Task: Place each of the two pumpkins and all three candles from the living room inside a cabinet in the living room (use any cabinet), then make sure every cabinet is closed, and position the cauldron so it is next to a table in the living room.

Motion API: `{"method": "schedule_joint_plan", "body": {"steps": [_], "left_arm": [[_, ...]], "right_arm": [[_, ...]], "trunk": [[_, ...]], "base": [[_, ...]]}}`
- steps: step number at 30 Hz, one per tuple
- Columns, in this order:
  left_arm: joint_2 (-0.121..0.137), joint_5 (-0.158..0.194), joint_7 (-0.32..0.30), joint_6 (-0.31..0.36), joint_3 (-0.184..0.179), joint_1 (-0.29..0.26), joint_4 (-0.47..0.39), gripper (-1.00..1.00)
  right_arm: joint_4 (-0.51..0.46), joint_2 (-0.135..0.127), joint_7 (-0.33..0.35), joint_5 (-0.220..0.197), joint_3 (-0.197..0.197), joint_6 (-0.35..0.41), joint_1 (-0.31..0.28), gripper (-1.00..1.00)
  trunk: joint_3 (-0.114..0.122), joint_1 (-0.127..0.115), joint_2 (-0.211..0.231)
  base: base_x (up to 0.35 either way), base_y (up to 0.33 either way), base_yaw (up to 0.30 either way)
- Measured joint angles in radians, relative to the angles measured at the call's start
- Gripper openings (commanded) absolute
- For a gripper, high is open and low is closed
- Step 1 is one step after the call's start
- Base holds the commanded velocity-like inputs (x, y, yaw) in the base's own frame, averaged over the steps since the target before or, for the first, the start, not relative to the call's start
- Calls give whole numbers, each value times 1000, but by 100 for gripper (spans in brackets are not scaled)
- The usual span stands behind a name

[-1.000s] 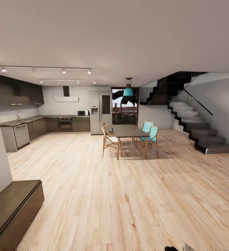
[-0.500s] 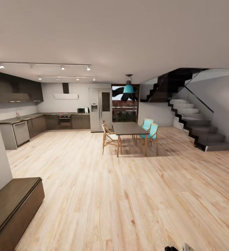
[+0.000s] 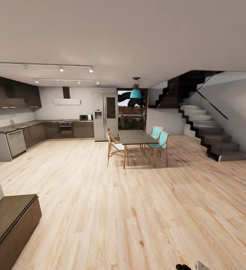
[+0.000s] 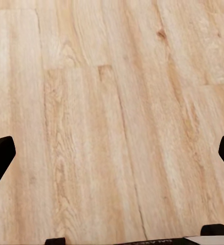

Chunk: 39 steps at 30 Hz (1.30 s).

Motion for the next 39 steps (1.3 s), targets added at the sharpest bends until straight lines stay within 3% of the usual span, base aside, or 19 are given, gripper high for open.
{"method": "schedule_joint_plan", "body": {"steps": [17, 22, 26, 39], "left_arm": [[-1, -1, 1, 0, 0, 0, 3, 100], [-5, -2, 1, 0, -7, 0, 6, 100], [-8, -1, 2, 0, -42, -1, 20, 100], [-10, -1, 2, -2, -53, -13, 30, 100]], "right_arm": [[1, -1, -1, -5, -4, 1, 0, 100], [1, -1, -1, -5, -5, 1, 0, 100], [1, -1, -1, -5, -7, 1, 0, 100], [1, 0, 0, -7, -5, 0, 0, 100]], "trunk": [[-22, 0, 0], [-29, 0, 0], [-34, 0, 0], [-45, 0, 0]], "base": [[191, 216, -168], [277, -55, -165], [220, -180, -92], [97, -142, -105]]}}
